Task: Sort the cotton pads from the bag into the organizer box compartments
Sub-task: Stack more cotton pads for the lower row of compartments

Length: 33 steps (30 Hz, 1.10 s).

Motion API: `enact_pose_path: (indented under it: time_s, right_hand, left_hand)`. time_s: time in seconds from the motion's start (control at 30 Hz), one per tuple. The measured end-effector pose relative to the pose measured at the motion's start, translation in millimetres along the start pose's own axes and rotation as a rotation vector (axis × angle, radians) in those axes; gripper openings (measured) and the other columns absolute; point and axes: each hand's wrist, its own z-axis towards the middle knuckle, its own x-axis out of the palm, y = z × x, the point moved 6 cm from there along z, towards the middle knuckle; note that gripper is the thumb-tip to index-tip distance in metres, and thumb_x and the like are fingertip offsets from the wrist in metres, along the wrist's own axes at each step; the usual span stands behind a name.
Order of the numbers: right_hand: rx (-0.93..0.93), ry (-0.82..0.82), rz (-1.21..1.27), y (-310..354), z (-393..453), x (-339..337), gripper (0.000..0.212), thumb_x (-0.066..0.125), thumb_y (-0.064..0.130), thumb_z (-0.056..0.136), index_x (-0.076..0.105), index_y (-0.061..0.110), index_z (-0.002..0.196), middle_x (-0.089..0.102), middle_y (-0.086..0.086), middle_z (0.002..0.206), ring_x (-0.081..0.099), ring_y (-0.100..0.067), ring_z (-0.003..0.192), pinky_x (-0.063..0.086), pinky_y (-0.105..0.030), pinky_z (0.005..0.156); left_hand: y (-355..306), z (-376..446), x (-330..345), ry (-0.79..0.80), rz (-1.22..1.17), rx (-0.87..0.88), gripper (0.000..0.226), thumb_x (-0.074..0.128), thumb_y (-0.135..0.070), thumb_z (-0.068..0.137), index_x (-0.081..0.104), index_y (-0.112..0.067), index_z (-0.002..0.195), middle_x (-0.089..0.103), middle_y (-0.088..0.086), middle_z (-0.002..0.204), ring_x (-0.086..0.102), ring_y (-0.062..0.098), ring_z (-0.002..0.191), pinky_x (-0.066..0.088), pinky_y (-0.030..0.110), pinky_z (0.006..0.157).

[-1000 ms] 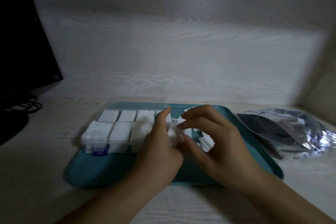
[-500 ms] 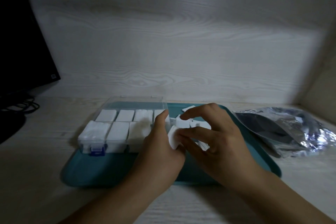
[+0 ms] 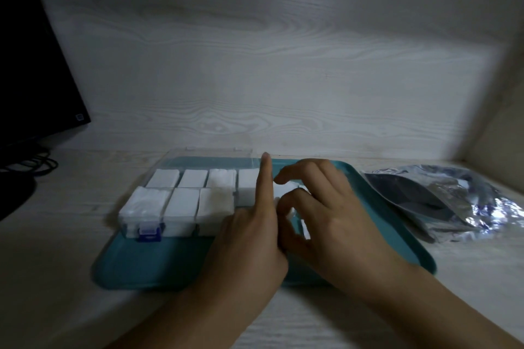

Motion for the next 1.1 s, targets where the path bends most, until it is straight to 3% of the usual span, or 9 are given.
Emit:
enact_pose_path:
  time_s: [0.1, 0.23, 0.37, 0.53, 0.67, 0.77, 0.9, 1.03, 1.1]
  right_hand:
    - [0.075, -0.043, 0.118, -4.0, -0.7, 1.1, 0.013, 0.068, 0.023, 0.083, 0.064, 0.011, 0.084, 0.055, -0.005, 0.121, 0.047, -0.021, 0.116, 0.042, -0.033, 0.091]
    - [0.226, -0.135, 0.29, -15.0, -1.2, -6.9, 0.015, 0.06, 0.031, 0.085, 0.063, 0.017, 0.084, 0.052, 0.003, 0.121, 0.047, -0.013, 0.12, 0.04, -0.022, 0.094]
    - [0.342, -0.201, 0.411, -28.3, -2.6, -15.4, 0.009, 0.058, 0.03, 0.084, 0.059, 0.022, 0.085, 0.052, 0.004, 0.118, 0.05, -0.01, 0.119, 0.037, -0.012, 0.094]
    - [0.356, -0.223, 0.635, -27.0, 0.4, -18.9, 0.008, 0.055, 0.02, 0.084, 0.058, 0.016, 0.078, 0.06, 0.0, 0.097, 0.059, -0.016, 0.099, 0.045, -0.023, 0.082]
    - [0.455, 0.033, 1.064, -16.3, 5.3, -10.9, 0.016, 0.046, 0.023, 0.076, 0.049, 0.02, 0.06, 0.052, -0.011, 0.063, 0.048, -0.023, 0.064, 0.04, -0.032, 0.066]
    - [0.488, 0.1, 1.048, -16.0, 1.9, -3.3, 0.028, 0.044, 0.021, 0.084, 0.043, 0.021, 0.056, 0.041, -0.006, 0.055, 0.039, -0.021, 0.054, 0.035, -0.035, 0.056]
    - [0.459, 0.101, 0.955, -21.7, 1.0, 1.1, 0.039, 0.051, 0.044, 0.088, 0.045, 0.022, 0.056, 0.04, 0.001, 0.05, 0.037, -0.013, 0.048, 0.033, -0.032, 0.048]
    - [0.373, 0.193, 1.223, -11.6, 6.6, -11.8, 0.01, 0.07, 0.011, 0.085, 0.062, 0.007, 0.081, 0.059, -0.008, 0.066, 0.054, -0.018, 0.062, 0.045, -0.024, 0.06]
    - [0.411, 0.102, 1.228, -15.0, 7.7, -15.0, 0.011, 0.066, 0.0, 0.084, 0.063, -0.005, 0.093, 0.065, -0.003, 0.07, 0.06, -0.015, 0.065, 0.048, -0.019, 0.062]
  left_hand:
    - [1.4, 0.9, 0.7, -0.004, -0.018, -0.022, 0.111, 0.054, -0.016, 0.095, -0.048, -0.045, 0.13, 0.045, -0.012, 0.072, 0.05, 0.007, 0.07, 0.035, 0.018, 0.061]
    - [10.2, 4.5, 0.8, -0.05, -0.268, -0.127, 0.102, 0.061, -0.02, 0.095, -0.021, -0.054, 0.145, 0.051, -0.013, 0.087, 0.053, 0.003, 0.074, 0.036, 0.016, 0.055]
    - [17.7, 9.7, 2.5, -0.105, -0.465, -0.126, 0.095, 0.065, -0.016, 0.092, 0.001, -0.055, 0.149, 0.049, -0.019, 0.107, 0.049, -0.005, 0.086, 0.039, 0.011, 0.068]
    - [21.0, 18.0, -1.3, -0.169, -0.589, -0.061, 0.067, 0.063, -0.01, 0.093, 0.04, -0.055, 0.136, 0.057, -0.01, 0.124, 0.059, 0.012, 0.105, 0.055, 0.034, 0.089]
    - [24.5, 23.5, -9.9, -0.143, -0.868, -0.124, 0.033, 0.057, -0.005, 0.095, 0.061, -0.034, 0.111, 0.074, -0.007, 0.085, 0.066, 0.012, 0.068, 0.05, 0.03, 0.056]
    - [24.5, 25.2, -8.1, -0.072, -1.058, -0.21, 0.028, 0.055, -0.003, 0.095, 0.063, -0.026, 0.11, 0.076, 0.004, 0.089, 0.064, 0.021, 0.067, 0.047, 0.033, 0.056]
    - [24.2, 25.8, -7.5, -0.045, -1.17, -0.223, 0.024, 0.052, -0.004, 0.097, 0.062, -0.018, 0.113, 0.072, 0.004, 0.078, 0.06, 0.02, 0.063, 0.046, 0.032, 0.057]
    - [26.5, 25.0, -7.0, -0.019, -1.235, -0.195, 0.02, 0.054, -0.012, 0.096, 0.064, -0.017, 0.112, 0.074, 0.008, 0.086, 0.064, 0.023, 0.074, 0.048, 0.037, 0.067]
    - [24.3, 24.3, -7.3, 0.014, -1.296, -0.214, 0.019, 0.055, -0.019, 0.096, 0.063, -0.014, 0.112, 0.071, 0.009, 0.081, 0.06, 0.021, 0.066, 0.043, 0.032, 0.058]
